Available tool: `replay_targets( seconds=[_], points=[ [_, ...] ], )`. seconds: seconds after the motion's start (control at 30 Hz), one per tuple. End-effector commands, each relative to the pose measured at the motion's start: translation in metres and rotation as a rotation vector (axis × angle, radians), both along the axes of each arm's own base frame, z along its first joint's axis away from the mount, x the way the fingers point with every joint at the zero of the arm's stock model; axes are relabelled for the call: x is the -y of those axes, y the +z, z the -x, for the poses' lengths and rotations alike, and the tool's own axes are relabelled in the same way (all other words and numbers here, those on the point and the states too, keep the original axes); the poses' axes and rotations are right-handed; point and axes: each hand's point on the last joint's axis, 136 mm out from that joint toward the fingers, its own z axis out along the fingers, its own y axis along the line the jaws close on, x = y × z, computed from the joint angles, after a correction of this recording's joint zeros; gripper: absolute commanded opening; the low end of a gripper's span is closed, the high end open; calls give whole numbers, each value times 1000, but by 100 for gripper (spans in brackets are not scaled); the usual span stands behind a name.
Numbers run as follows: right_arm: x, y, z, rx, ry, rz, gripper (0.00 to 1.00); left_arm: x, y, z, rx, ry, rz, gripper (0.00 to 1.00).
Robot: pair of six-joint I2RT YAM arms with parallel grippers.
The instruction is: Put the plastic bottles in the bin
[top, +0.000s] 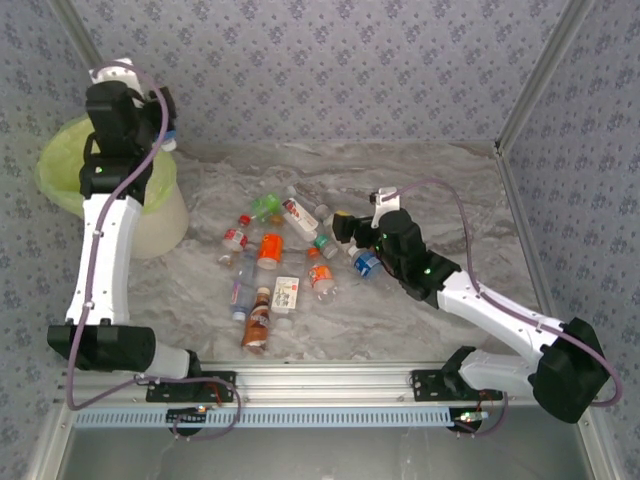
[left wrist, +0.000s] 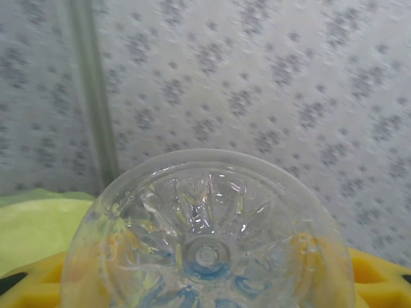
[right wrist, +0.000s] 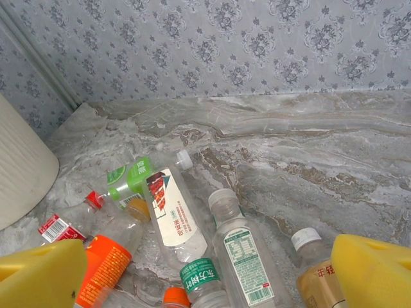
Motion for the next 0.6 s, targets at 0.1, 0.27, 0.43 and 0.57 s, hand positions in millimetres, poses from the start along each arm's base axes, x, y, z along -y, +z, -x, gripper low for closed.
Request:
replay_targets(
  seconds=[0.1, 0.27, 0.43, 0.57],
  points=[
    [3, 9, -4, 0, -22, -1, 100, -61, -2, 6, -17, 206, -37, 40],
    [5, 5, -3, -9, -30, 10, 100, -106, -31, 5, -92, 326, 26, 41],
    [7, 3, -4, -16, -45, 12, 100, -125, -90, -5, -231, 358, 105, 41],
    [8, 3, -4, -25, -45, 20, 100, -138, -142, -10, -350, 377, 176, 41]
  ],
)
